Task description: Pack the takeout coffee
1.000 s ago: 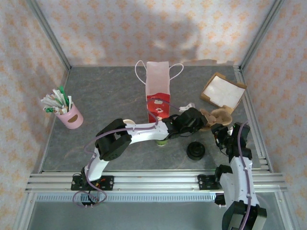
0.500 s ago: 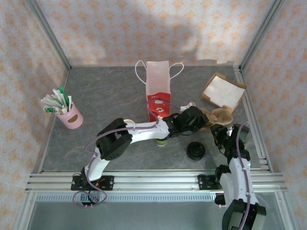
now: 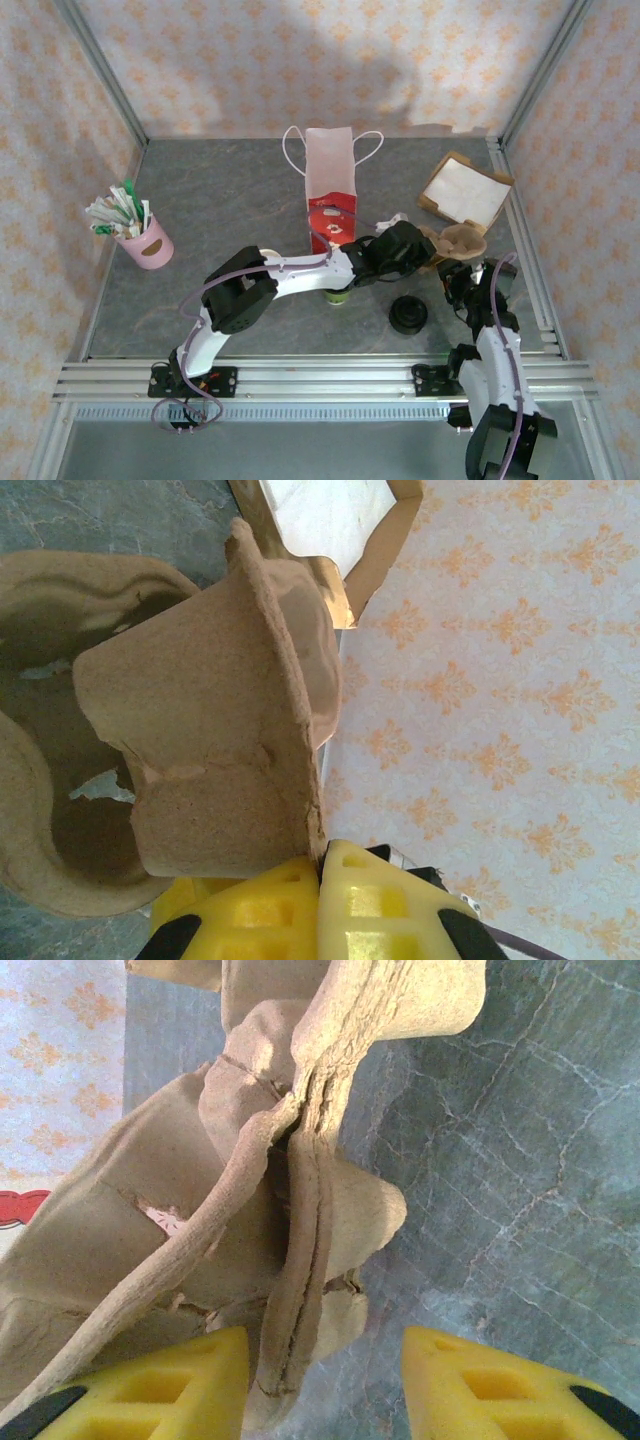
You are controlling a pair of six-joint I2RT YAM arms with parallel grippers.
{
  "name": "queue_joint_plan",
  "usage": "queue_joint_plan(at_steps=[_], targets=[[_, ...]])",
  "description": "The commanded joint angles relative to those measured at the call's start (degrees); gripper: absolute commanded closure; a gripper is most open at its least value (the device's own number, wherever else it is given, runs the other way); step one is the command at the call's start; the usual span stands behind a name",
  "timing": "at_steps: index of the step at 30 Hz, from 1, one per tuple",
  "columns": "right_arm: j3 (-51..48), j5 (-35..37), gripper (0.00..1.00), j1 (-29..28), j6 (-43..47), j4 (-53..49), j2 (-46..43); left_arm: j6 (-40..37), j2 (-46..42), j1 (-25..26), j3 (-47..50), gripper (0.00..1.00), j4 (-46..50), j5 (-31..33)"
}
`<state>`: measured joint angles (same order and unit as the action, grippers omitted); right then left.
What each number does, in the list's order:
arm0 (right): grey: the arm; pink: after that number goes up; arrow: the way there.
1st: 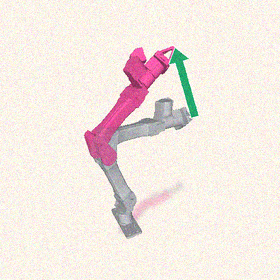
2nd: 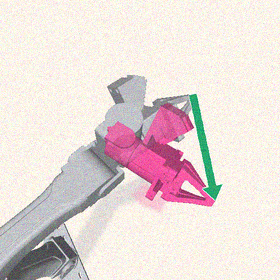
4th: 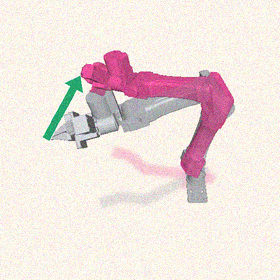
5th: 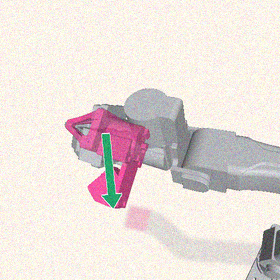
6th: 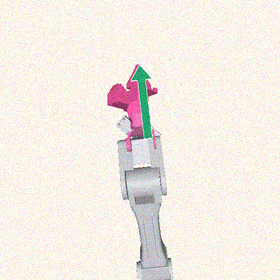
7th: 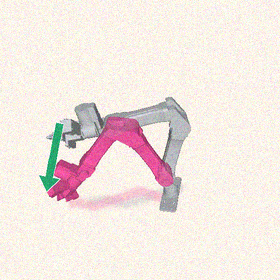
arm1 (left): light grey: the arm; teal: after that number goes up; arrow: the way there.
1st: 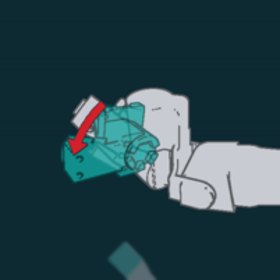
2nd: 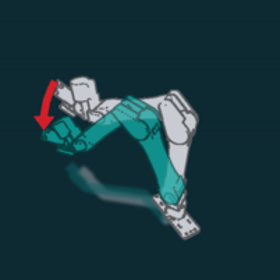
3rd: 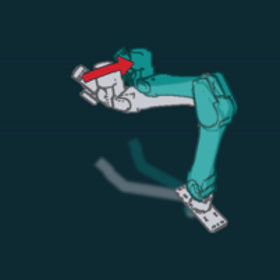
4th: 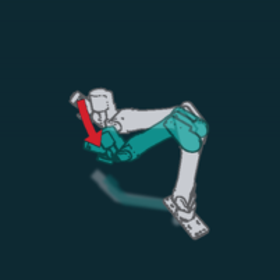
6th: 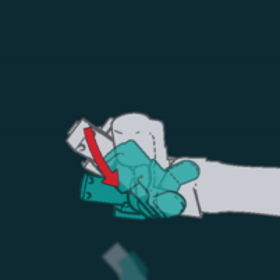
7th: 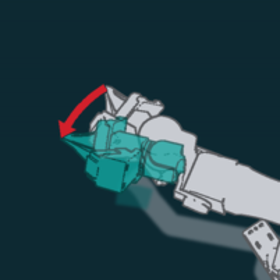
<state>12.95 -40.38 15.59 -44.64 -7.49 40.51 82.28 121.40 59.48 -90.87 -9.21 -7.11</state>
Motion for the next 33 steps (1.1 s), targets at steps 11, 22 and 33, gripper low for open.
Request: queue_joint_plan(at_steps=[11, 22, 33], targets=[[-0.66, 1.16, 0.62, 0.43, 1.24, 6.00, 7.21, 0.74, 0.88, -0.33, -2.82, 1.00, 0.28, -1.15], [0.39, 2.75, 0.65, 0.46, 2.95, 3.46, 11.65, -0.03, 0.59, -0.33, -3.83, 1.00, 0.62, -0.87], [1.79, 2.51, 0.65, 0.49, 3.08, 2.59, 13.59, -1.24, 0.20, -0.30, -5.85, 1.00, 1.83, -0.46]])
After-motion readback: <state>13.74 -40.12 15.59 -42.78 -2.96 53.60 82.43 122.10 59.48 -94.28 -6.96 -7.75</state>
